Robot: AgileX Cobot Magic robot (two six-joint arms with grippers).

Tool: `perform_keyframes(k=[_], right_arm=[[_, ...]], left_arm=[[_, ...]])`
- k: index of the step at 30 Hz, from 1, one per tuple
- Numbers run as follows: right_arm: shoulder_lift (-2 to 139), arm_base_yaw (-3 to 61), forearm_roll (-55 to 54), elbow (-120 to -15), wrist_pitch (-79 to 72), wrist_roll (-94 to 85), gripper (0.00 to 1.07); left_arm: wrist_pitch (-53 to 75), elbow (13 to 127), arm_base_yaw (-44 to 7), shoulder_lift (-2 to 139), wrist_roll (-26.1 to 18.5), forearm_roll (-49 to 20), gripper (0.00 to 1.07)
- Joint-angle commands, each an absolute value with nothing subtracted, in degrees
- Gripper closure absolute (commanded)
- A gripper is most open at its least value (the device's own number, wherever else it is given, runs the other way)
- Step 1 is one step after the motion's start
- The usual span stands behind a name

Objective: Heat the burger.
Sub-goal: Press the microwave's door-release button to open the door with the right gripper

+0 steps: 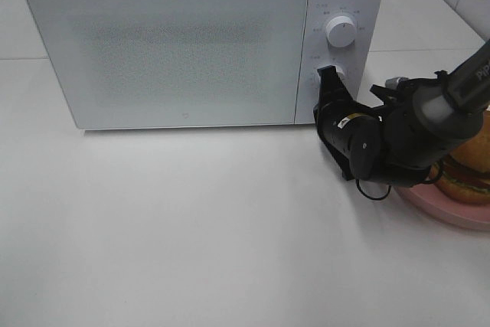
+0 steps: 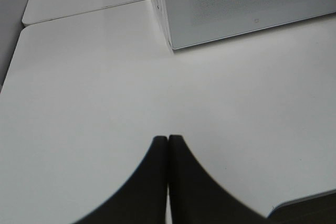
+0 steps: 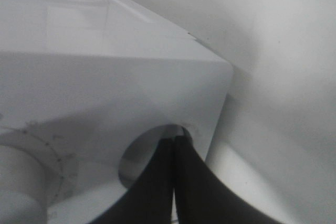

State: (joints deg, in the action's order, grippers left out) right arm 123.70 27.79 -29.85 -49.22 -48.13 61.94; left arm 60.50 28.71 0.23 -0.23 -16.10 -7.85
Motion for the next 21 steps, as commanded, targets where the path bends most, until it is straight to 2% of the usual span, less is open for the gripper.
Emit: perform_keyframes(k=[1,21], right_arm=[[123.4,27.2,-28.1,-51.9,-52.5,61.5,1.07],[123.2,27.2,-28.1,-56.3,-53.3,61.2,1.07]], left_arm=[[59.7,28.6,0.1,-1.4,-15.9,-8.0,1.06],[59.7,28.6,0.1,-1.4,-15.9,-8.0,1.06]])
